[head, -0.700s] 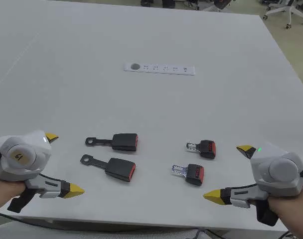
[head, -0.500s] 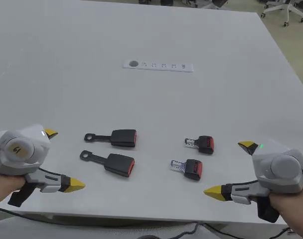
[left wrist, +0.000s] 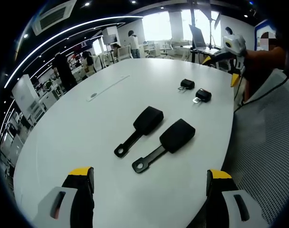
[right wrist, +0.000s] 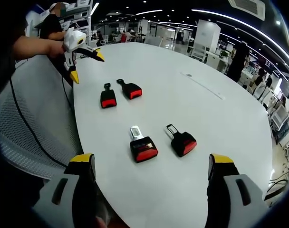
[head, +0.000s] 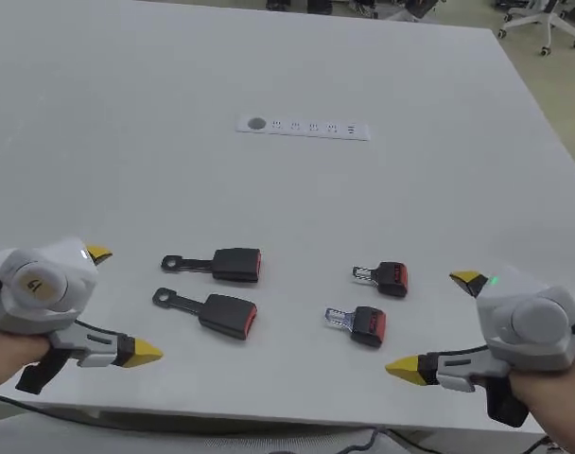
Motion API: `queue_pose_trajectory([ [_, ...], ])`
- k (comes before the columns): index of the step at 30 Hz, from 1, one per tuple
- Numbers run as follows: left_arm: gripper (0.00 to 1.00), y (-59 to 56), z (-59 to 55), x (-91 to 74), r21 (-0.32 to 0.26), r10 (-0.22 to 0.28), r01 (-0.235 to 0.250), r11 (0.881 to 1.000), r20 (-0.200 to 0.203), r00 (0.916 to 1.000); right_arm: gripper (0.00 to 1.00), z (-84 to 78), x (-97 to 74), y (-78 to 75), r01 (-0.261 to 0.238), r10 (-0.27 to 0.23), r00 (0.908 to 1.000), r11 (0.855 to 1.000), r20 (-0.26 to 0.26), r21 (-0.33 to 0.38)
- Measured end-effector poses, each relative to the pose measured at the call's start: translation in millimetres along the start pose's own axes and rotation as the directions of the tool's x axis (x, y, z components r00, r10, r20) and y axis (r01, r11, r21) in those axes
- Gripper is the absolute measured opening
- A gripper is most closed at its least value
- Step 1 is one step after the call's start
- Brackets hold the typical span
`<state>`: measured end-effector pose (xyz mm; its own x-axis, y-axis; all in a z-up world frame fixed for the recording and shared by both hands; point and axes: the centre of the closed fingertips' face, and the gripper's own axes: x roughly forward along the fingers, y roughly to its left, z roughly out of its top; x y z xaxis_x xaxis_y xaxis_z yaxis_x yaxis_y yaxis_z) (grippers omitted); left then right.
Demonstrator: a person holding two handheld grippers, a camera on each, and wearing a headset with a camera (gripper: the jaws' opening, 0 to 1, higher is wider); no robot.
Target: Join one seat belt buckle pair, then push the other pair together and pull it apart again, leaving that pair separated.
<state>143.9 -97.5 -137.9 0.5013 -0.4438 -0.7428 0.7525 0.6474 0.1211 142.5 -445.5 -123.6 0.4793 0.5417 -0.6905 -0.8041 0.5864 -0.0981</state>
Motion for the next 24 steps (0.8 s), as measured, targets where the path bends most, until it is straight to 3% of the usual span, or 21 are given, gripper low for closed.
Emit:
queue_pose_trajectory([
  [24, 1.00, -8.6, 4.4, 0.3, 0.019, -0.009, 0.009, 1.000, -0.004, 0.9999, 0.98, -2.0, 1.6, 2.2, -0.009, 0.009, 0.9999, 1.000, -0.011, -0.014],
])
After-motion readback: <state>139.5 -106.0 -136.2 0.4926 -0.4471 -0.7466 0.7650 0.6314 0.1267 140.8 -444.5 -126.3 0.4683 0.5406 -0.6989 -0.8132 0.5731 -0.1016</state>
